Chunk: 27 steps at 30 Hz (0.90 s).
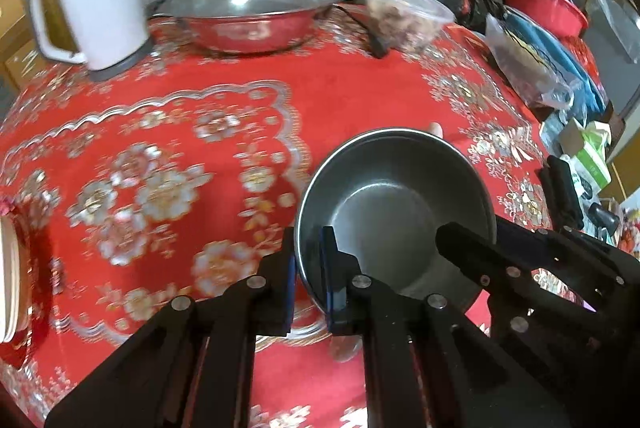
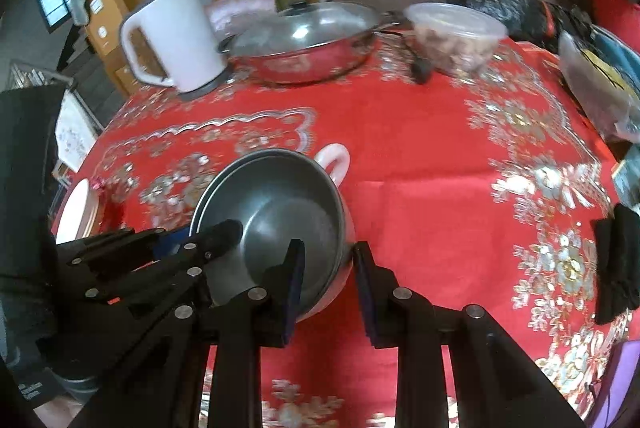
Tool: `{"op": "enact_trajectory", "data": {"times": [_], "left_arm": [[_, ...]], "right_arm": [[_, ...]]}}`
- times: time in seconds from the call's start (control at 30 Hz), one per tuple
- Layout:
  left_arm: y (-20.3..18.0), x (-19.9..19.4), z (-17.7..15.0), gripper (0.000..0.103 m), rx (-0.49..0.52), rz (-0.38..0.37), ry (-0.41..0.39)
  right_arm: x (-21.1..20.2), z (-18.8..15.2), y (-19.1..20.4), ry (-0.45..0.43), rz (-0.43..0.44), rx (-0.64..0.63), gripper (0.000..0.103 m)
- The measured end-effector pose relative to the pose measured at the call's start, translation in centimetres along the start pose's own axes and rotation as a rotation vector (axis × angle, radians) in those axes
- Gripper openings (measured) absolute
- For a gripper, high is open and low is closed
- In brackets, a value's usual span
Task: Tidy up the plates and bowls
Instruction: 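Lift the grey bowl with the left tool and carry it over the white plate stack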
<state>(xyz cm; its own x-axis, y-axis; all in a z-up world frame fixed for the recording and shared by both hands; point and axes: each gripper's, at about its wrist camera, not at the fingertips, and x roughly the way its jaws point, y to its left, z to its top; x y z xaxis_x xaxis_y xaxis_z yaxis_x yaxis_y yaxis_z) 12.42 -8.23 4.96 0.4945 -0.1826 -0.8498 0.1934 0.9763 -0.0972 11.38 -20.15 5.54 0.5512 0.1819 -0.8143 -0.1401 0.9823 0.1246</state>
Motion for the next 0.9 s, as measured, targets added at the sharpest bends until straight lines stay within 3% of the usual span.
{"op": "enact_trajectory", "data": {"times": [0.9], "left_arm": [[21.5,-10.6,-4.9,0.008,-0.286,0.185,-0.107]], "right_arm": [[1.6,2.2,24.9,0.004,0.183,-0.317,0.026]]}}
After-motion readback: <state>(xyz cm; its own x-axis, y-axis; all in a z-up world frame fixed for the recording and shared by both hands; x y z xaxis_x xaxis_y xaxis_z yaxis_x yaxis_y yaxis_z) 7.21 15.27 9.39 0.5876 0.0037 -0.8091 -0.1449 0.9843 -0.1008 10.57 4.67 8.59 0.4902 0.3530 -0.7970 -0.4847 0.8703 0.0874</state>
